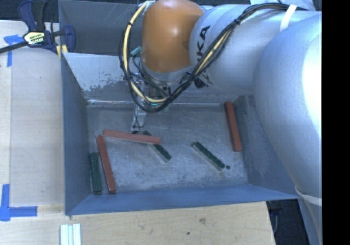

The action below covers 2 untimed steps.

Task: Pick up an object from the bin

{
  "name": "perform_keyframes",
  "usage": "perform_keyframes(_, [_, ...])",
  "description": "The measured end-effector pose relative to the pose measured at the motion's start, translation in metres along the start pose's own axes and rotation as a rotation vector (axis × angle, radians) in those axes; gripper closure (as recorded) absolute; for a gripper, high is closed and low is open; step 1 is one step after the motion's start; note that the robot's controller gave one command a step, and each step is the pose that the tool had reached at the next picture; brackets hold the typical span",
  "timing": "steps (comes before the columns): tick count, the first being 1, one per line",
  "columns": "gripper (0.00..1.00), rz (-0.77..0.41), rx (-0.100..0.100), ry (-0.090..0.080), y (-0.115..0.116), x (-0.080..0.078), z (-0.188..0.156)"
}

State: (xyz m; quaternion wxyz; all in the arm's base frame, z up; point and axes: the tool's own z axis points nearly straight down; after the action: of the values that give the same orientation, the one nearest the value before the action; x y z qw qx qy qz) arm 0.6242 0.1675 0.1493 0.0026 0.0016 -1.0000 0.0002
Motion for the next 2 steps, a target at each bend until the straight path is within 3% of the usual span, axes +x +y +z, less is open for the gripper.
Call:
perform_keyframes(1, [0.0, 0.181, 0.001, -0.002, 0.0, 0.056, 0.0823])
perform_keyframes(2, [1.0, 0.183, -0.003, -0.009, 0.0003, 0.0531, 0.0788])
